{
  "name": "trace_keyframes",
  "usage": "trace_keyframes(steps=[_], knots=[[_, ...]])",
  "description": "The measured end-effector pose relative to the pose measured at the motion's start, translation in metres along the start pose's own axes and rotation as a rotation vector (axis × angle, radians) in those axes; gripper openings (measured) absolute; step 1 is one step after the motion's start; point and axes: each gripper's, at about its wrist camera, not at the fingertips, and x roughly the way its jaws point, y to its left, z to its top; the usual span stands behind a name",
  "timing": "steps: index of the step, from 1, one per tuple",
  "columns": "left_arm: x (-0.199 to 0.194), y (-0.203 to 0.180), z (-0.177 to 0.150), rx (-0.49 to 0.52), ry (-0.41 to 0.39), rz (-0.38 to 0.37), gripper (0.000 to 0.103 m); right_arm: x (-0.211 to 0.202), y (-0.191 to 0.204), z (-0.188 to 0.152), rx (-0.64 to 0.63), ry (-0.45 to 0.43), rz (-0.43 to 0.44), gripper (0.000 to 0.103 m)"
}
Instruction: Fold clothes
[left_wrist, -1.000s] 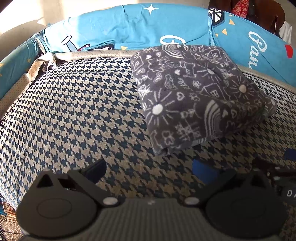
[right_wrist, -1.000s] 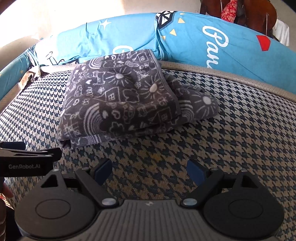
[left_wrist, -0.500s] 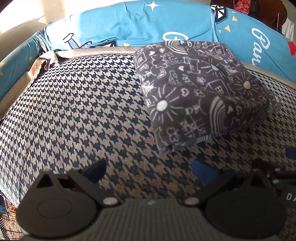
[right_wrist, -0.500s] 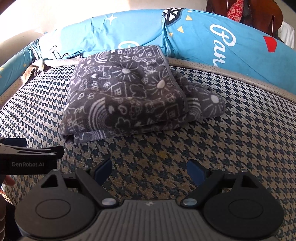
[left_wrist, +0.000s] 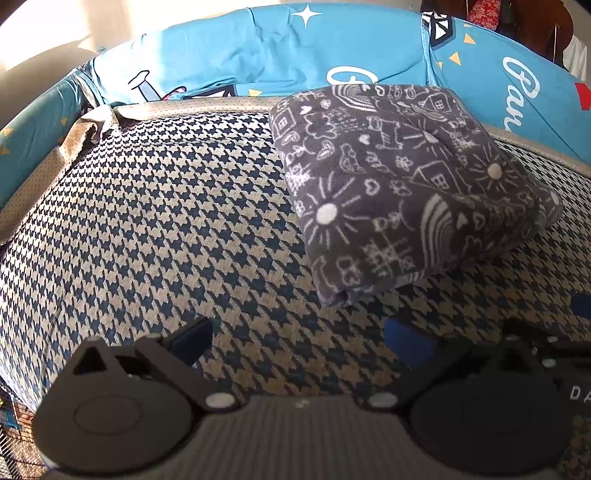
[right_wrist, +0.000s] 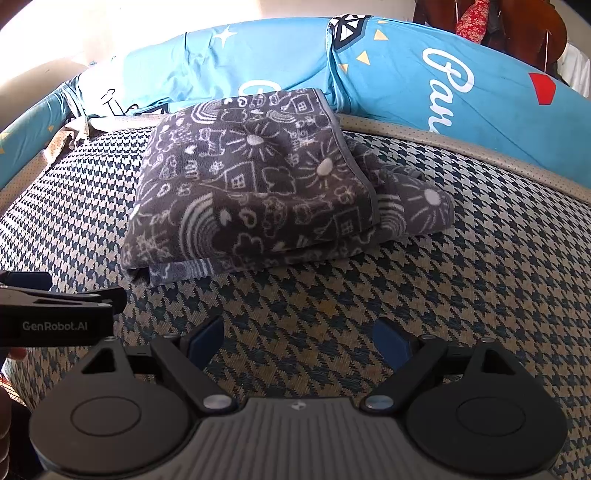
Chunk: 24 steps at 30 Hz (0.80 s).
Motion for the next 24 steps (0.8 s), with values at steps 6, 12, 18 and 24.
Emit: trace_keyframes(steps=[6, 12, 18, 24], knots=[[0.0009, 0.0011, 0.0, -0.004, 0.004, -0.008, 0.103, 0.0004, 0.0003, 0.0001, -0.003, 0.001, -0.003, 0.088], [0.002, 0.002, -0.0004, -0.006, 0.008, -0.014, 0.103, 0.0014, 0.0017, -0.0001, -0.006, 0.007, -0.003, 0.088], [0.002, 0.0021, -0.0011, -0.006, 0.009, -0.015, 0.103, 0.002, 0.0027, 0.0002, -0.012, 0.01, -0.001, 0.088], [0.0017, 0.0019, -0.0015, -0.005, 0.007, -0.018, 0.103, 0.0022, 0.0032, 0.0002, -0.015, 0.012, -0.002, 0.088]])
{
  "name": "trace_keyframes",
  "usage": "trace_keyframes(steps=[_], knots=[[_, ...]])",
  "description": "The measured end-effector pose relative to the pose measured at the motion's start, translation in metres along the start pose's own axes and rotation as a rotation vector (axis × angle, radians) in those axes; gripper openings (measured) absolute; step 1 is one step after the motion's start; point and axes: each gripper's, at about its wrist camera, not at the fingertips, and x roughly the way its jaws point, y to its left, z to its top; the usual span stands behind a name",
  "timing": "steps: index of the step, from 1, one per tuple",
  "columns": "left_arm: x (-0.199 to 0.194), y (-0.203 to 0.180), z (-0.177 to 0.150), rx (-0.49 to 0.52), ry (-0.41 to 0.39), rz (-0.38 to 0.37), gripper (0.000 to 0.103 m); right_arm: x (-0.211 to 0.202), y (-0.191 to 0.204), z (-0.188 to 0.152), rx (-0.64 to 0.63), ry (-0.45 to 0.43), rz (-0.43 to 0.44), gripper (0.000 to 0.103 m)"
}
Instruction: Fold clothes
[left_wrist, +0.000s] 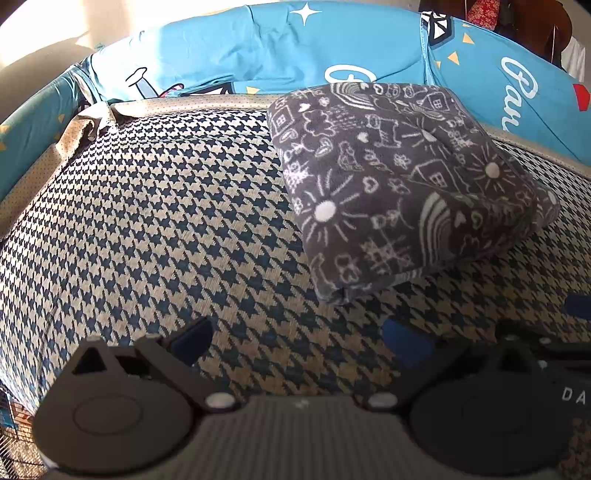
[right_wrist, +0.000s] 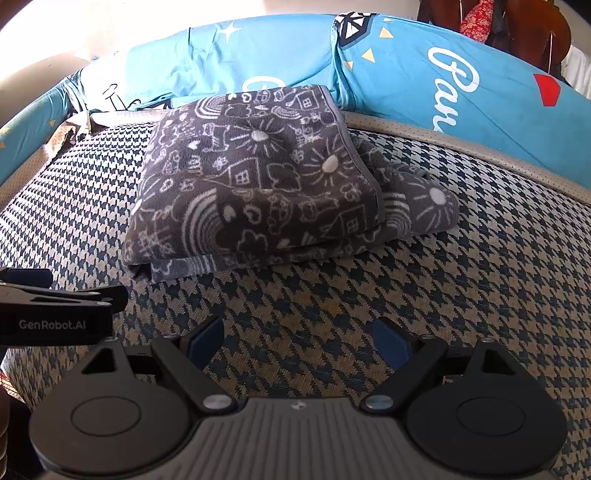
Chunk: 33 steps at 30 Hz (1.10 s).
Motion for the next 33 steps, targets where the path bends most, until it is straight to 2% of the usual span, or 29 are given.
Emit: trace_keyframes(steps=[33], knots=[[0.002, 0.0001, -0.0016, 0.009, 0.005, -0.014, 0.103, 0.0028, 0.0016, -0.0008, -0.016, 0.016, -0.008, 0.088]])
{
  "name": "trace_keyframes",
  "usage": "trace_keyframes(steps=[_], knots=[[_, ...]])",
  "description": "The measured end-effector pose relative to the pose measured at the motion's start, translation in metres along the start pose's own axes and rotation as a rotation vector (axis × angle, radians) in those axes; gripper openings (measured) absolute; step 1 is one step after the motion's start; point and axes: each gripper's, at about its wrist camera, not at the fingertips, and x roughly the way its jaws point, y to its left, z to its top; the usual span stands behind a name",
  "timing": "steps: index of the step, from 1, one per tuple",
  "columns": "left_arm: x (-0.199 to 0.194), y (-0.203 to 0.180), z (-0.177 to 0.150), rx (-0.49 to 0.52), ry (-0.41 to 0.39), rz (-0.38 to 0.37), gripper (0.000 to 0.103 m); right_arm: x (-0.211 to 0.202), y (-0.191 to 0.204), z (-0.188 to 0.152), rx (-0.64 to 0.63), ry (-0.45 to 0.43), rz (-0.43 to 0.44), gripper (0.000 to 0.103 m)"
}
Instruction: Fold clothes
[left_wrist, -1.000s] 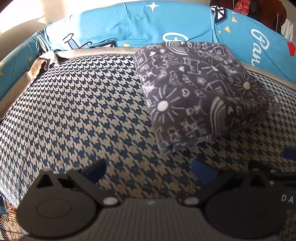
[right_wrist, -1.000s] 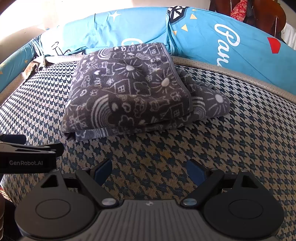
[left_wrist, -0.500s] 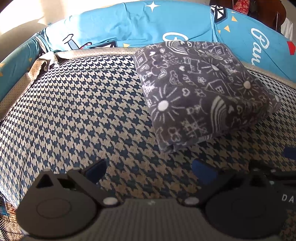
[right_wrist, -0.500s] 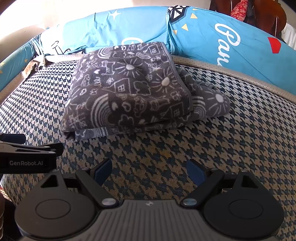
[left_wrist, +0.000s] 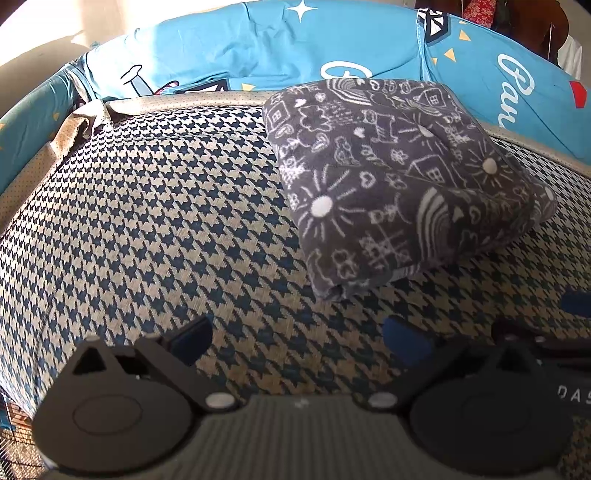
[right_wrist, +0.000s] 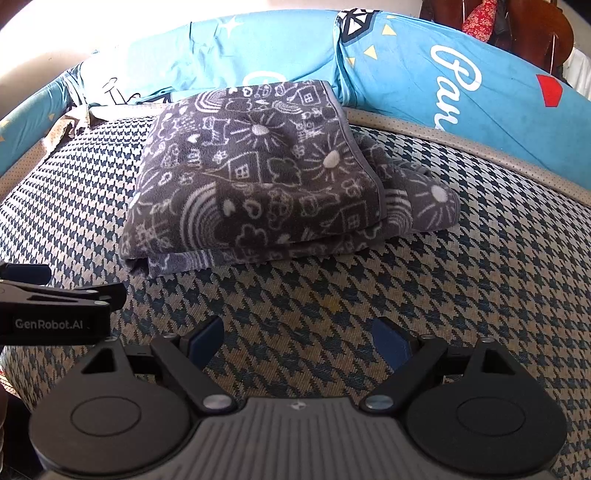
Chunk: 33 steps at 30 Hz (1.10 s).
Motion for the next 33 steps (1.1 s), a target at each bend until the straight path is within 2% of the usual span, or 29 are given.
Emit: trace_keyframes(steps=[33], knots=[[0.0011, 0.0002, -0.0001, -0.004, 0.01, -0.029, 0.103, 0.0062, -0.0024, -0.0017, -0.007, 0.022, -0.016, 0.088]])
